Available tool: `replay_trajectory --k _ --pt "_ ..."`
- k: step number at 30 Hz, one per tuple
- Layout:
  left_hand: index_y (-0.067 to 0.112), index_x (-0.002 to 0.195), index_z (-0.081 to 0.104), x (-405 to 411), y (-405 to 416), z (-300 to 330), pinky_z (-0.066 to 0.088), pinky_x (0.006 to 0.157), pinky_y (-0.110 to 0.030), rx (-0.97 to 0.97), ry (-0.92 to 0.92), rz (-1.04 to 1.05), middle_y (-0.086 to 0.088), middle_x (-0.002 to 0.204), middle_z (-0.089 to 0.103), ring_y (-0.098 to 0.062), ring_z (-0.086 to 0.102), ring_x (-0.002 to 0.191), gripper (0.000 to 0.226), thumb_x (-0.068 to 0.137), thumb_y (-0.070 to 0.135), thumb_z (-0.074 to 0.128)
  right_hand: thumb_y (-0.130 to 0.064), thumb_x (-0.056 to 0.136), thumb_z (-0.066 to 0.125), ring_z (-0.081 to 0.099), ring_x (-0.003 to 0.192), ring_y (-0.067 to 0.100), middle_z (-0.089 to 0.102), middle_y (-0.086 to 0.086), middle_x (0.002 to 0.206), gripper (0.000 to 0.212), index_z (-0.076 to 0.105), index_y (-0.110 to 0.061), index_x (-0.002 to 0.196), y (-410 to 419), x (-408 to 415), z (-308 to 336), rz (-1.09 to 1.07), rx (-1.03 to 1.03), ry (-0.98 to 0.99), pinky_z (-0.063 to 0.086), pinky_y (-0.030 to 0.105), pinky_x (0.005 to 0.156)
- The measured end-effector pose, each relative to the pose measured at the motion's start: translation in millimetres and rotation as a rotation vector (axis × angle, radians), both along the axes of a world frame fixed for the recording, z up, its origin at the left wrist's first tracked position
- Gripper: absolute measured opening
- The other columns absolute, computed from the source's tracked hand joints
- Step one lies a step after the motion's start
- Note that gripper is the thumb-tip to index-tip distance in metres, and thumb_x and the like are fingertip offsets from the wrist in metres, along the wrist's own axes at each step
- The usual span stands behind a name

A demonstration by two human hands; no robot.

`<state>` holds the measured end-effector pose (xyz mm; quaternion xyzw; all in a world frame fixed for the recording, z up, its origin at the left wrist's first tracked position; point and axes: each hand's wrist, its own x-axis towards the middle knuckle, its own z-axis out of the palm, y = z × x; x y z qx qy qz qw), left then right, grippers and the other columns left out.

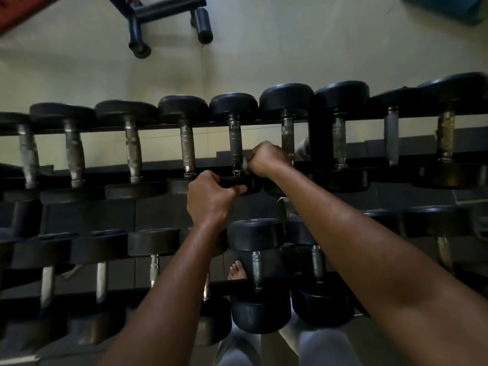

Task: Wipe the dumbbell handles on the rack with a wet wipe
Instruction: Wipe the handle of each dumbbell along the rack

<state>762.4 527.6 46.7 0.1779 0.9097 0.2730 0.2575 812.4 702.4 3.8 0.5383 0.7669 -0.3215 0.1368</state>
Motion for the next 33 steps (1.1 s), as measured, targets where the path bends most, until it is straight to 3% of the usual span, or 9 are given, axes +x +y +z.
replay_trajectory --k 4,8,11,13,17,21,25,29,33 --pt "0.029 0.102 0.067 -0.5 -0.6 -3.2 0.057 0.068 -0.032 0.000 -0.009 0.019 0.013 0.089 0.067 -0.004 0.064 0.080 0.050 0.072 0.057 0.095 -0.029 0.095 0.079 0.074 0.093 0.018 0.078 0.002 0.098 0.016 0.077 -0.016 0.103 8.6 3.1 -4.4 -0.232 -0.298 0.219 0.059 0.033 0.080" --pt "0.026 0.107 0.068 -0.1 -0.5 -6.2 0.052 0.065 -0.028 0.013 -0.014 0.021 0.012 0.091 0.067 -0.002 0.062 0.081 0.053 0.073 0.057 0.094 -0.012 0.099 0.073 0.071 0.084 0.014 0.075 0.004 0.102 0.021 0.075 -0.004 0.117 18.5 -8.1 4.4 -0.466 -0.437 0.414 0.053 0.020 0.062" --pt "0.026 0.109 0.066 0.6 -1.3 -8.3 0.048 0.064 -0.026 0.019 -0.016 0.029 0.011 0.094 0.066 -0.002 0.061 0.082 0.055 0.074 0.056 0.094 -0.009 0.096 0.074 0.059 0.067 0.006 0.065 -0.002 0.088 0.016 0.071 -0.013 0.111 23.2 -21.0 16.4 -0.560 -0.475 0.557 0.044 0.012 0.044" --pt "0.025 0.112 0.065 1.9 -3.0 -10.2 0.048 0.064 -0.024 0.025 -0.019 0.032 0.010 0.097 0.067 -0.002 0.061 0.083 0.056 0.074 0.056 0.094 -0.012 0.098 0.073 0.058 0.068 0.005 0.064 -0.004 0.086 0.013 0.069 -0.013 0.111 27.0 -30.9 20.7 -0.622 -0.486 0.622 0.042 0.011 0.041" --pt "0.024 0.114 0.067 4.4 -4.8 -11.3 0.051 0.066 -0.025 0.056 -0.033 0.048 0.010 0.097 0.068 -0.005 0.064 0.086 0.057 0.074 0.056 0.094 -0.017 0.095 0.080 0.069 0.093 0.007 0.076 -0.003 0.103 0.016 0.074 -0.016 0.110 22.9 -37.2 29.8 -0.712 -0.412 0.651 0.052 0.020 0.073" --pt "0.029 0.103 0.065 6.7 -7.9 -14.2 0.062 0.075 -0.037 0.091 -0.053 0.101 0.013 0.095 0.068 -0.009 0.068 0.087 0.053 0.070 0.060 0.094 -0.033 0.097 0.078 0.067 0.091 0.002 0.076 -0.014 0.099 0.010 0.081 -0.026 0.104 7.3 -25.4 34.6 -0.097 0.098 0.648 0.050 0.023 0.076" --pt "0.027 0.105 0.067 14.5 -12.8 -20.6 0.063 0.075 -0.039 0.137 -0.023 0.117 0.010 0.100 0.068 -0.010 0.067 0.089 0.054 0.072 0.063 0.091 -0.019 0.100 0.072 0.071 0.070 0.019 0.076 -0.005 0.088 0.010 0.080 -0.023 0.104 21.4 -29.6 30.3 0.654 0.658 0.508 0.058 0.036 0.061" --pt "0.028 0.104 0.066 15.1 -14.0 -20.8 0.059 0.072 -0.032 0.153 -0.022 0.126 0.011 0.101 0.068 -0.007 0.066 0.090 0.052 0.073 0.063 0.090 -0.009 0.097 0.071 0.072 0.062 0.023 0.074 -0.007 0.080 0.019 0.079 -0.025 0.102 33.7 -46.3 38.7 0.950 0.852 0.253 0.040 0.027 0.054" --pt "0.028 0.105 0.069 16.9 -14.5 -18.2 0.053 0.069 -0.027 0.162 -0.035 0.158 0.013 0.104 0.070 -0.006 0.066 0.092 0.053 0.072 0.064 0.090 -0.009 0.101 0.063 0.072 0.065 0.024 0.074 -0.006 0.079 0.026 0.077 -0.030 0.109 30.0 -57.1 55.4 1.048 0.840 -0.023 0.044 0.029 0.054"
